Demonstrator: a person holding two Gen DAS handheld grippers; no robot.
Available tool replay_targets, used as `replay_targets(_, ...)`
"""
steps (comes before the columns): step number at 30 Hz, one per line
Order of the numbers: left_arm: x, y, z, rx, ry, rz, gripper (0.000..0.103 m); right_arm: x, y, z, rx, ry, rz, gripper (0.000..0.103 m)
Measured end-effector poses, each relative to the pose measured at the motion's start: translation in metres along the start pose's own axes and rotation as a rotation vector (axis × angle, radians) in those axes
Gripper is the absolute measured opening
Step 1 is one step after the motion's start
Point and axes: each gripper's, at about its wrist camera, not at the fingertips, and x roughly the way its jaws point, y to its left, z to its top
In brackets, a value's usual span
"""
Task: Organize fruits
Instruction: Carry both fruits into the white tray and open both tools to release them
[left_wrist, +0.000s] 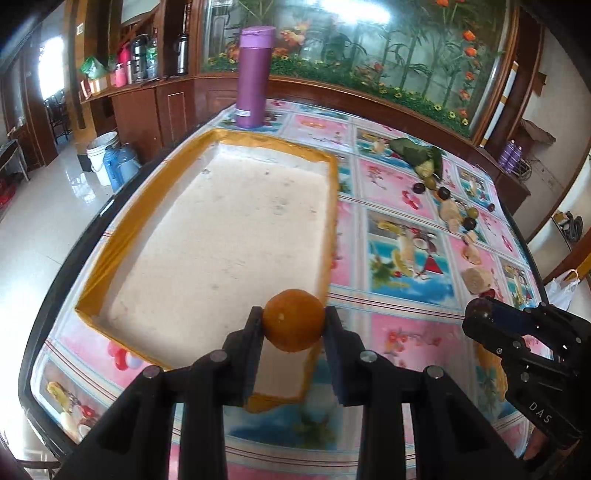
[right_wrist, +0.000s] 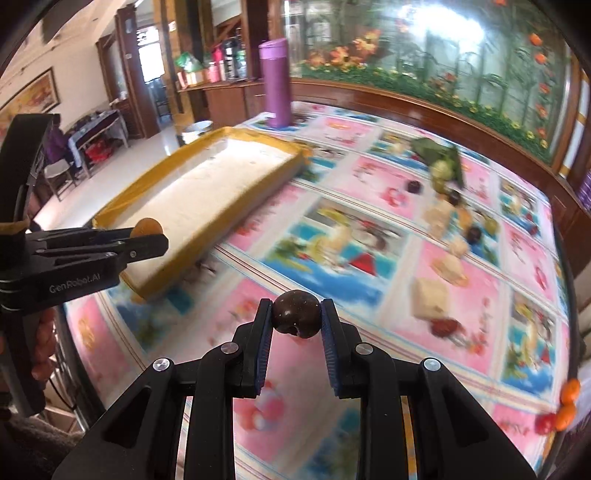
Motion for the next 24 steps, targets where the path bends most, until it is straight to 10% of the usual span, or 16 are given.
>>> replay_targets(24,0.053,0.087,0.021,0.018,0.057,0.152,0.035,0.125,0.110,0.077,-0.161,0.118,0.120,0.025)
